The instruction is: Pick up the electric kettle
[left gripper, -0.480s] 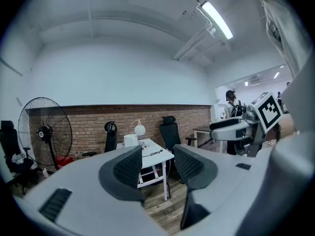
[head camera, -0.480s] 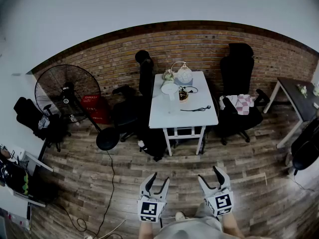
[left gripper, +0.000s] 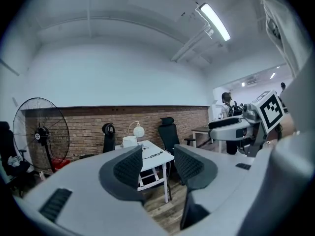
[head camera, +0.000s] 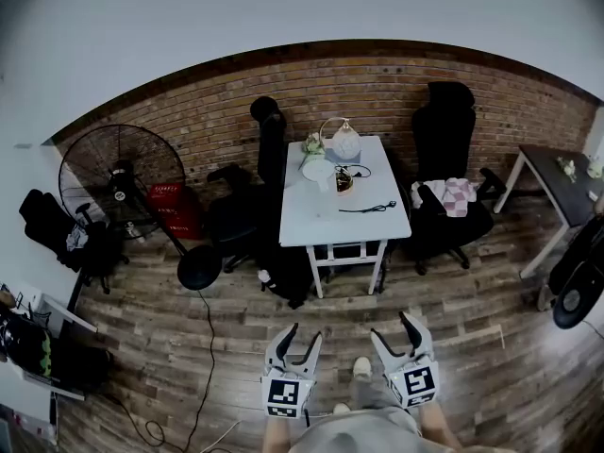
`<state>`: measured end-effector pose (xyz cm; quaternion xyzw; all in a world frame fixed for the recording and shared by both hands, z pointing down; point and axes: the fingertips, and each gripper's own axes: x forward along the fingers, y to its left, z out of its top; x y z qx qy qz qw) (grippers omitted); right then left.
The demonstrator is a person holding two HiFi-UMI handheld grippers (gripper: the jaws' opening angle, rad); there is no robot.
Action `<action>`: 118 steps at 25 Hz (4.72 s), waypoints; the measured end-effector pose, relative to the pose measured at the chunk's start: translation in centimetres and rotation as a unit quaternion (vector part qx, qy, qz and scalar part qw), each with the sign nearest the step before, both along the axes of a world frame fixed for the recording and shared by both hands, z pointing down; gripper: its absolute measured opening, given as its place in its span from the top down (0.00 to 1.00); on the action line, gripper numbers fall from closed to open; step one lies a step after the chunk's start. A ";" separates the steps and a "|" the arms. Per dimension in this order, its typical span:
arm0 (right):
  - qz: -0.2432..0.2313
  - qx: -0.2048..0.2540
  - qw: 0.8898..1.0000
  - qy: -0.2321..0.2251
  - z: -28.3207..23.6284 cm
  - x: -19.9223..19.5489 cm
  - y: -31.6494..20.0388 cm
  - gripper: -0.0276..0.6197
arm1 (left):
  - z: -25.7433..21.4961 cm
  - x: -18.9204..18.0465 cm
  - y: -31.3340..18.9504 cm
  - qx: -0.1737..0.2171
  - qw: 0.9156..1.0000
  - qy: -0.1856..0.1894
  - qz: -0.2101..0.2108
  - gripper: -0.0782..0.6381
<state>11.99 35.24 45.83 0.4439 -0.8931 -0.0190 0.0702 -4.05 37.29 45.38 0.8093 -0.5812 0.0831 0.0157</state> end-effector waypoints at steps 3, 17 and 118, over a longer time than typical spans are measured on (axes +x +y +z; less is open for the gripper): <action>-0.002 -0.003 1.000 0.003 0.3 -0.6 -0.8 0.52 | 0.2 -0.3 -0.9 -0.001 1.000 -0.001 0.003 0.61; -0.015 -0.022 1.000 0.011 1.1 -2.9 -7.3 0.52 | 0.7 -2.1 -7.3 -0.010 1.000 -0.008 0.000 0.61; 0.031 -0.126 0.991 0.042 9.8 -19.2 -51.8 0.52 | 10.7 -14.0 -52.7 -0.094 0.993 -0.020 0.074 0.60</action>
